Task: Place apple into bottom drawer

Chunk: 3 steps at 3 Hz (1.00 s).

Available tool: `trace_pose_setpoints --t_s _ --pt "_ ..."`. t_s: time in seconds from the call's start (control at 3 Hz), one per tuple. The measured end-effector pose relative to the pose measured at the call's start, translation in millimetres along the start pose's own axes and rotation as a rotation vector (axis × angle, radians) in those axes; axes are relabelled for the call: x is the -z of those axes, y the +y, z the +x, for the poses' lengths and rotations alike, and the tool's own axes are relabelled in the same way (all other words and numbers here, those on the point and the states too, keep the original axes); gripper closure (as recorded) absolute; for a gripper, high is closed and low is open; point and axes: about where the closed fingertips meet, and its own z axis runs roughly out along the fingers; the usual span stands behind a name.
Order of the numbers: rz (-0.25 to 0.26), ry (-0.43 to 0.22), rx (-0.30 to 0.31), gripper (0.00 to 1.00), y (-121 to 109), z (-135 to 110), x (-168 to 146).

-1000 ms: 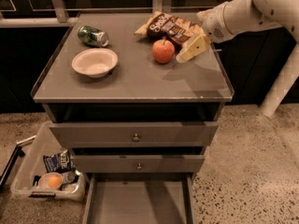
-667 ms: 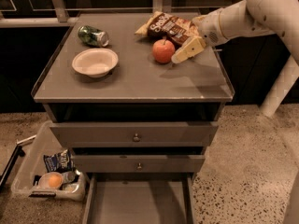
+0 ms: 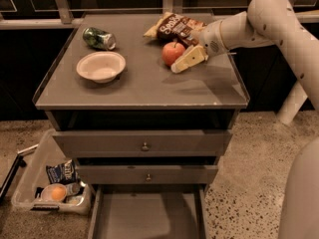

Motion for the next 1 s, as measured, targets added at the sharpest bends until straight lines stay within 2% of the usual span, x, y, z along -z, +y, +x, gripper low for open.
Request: trace_pose_setpoints --t_s 0.33,0.67,1.0 --pt "-0.04 0.003 -0.014 0.0 5 3 -17" --pt "-0.081 -0.003 -0.028 0.19 6 5 -29" --pt "-0.081 -0.003 -0.028 0.42 6 5 -29"
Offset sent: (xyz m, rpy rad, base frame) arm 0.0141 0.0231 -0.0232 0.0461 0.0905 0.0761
